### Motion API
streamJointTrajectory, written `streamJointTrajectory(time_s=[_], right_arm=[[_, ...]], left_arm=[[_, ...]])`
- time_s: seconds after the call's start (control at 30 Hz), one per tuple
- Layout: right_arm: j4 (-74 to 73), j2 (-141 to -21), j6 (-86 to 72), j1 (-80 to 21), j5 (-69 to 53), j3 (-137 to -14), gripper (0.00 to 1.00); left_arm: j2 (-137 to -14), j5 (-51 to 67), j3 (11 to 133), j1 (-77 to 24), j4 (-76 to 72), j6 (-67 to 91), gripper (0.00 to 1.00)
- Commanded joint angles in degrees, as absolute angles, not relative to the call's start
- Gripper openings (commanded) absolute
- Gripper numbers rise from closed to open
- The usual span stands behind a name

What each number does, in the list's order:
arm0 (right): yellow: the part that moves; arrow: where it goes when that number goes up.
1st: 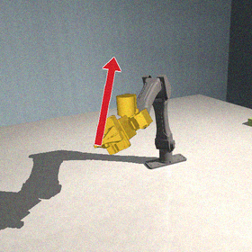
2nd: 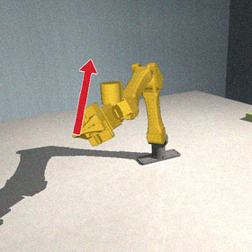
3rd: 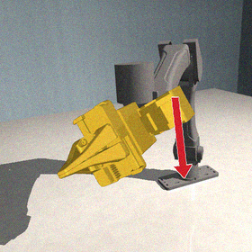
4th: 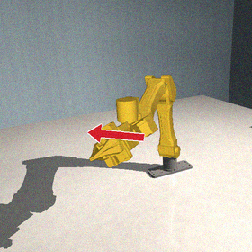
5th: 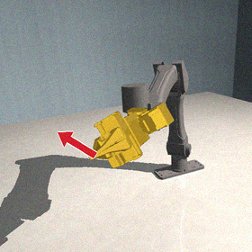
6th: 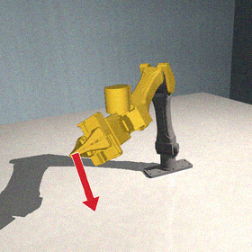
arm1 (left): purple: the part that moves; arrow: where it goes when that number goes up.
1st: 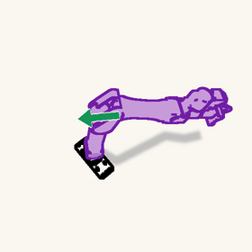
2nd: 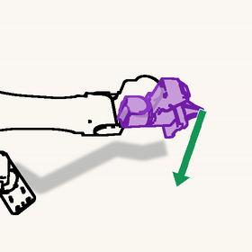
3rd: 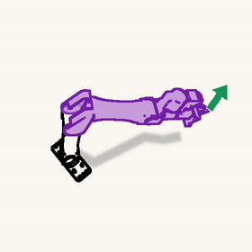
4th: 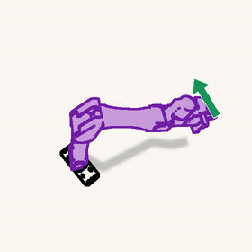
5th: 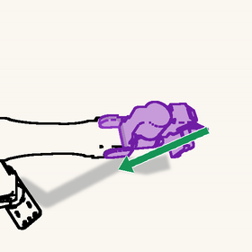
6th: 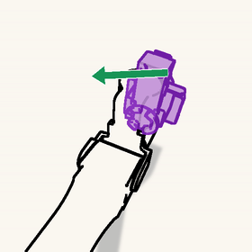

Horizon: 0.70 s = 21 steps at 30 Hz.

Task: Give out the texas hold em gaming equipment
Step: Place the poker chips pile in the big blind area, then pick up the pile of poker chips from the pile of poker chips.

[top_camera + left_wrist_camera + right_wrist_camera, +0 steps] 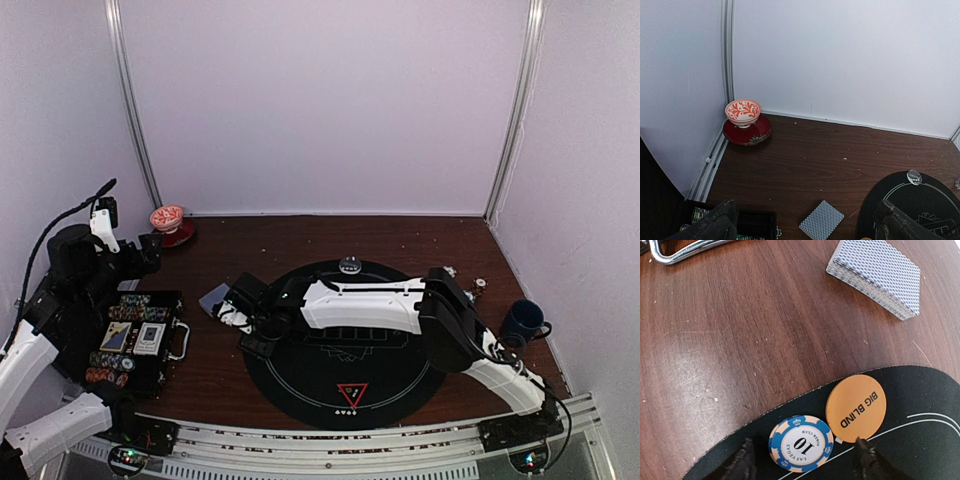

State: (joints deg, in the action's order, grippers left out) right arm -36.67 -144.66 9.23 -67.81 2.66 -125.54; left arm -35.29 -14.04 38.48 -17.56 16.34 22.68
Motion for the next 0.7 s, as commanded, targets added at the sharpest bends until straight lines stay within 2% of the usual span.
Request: streamJointTrajectory(time_s=[0.0,0.13,0.27,0.43,0.67], right_arm=[[-40.27,-140.02,10.13,-68.31,3.61,-128.36,0.73],[-42.14,-133.58,11.08,-67.30,3.73,-126.67,0.88],[-41.73,-124.12,12.30,-64.43,4.70,-118.73,1.00],[-42.05,-113.57,14.10,-56.99,4.75,-108.38,1.00],[-41.56,-104.58,12.56,-39.45,0.26,-97.93,1.00]], left_arm=[[-35.07,-13.53,38.32,-17.03,13.54,23.20,0.98],[-35.24,-13.62,38.23,-17.01,13.54,23.20,0.98],[-35.44,-13.44,38.28,-16.93,13.52,23.20,0.98],[-35.34,-13.28,38.32,-16.95,13.54,23.20,0.98],[-34.30,-13.78,38.23,-16.91,13.53,23.20,0.98]])
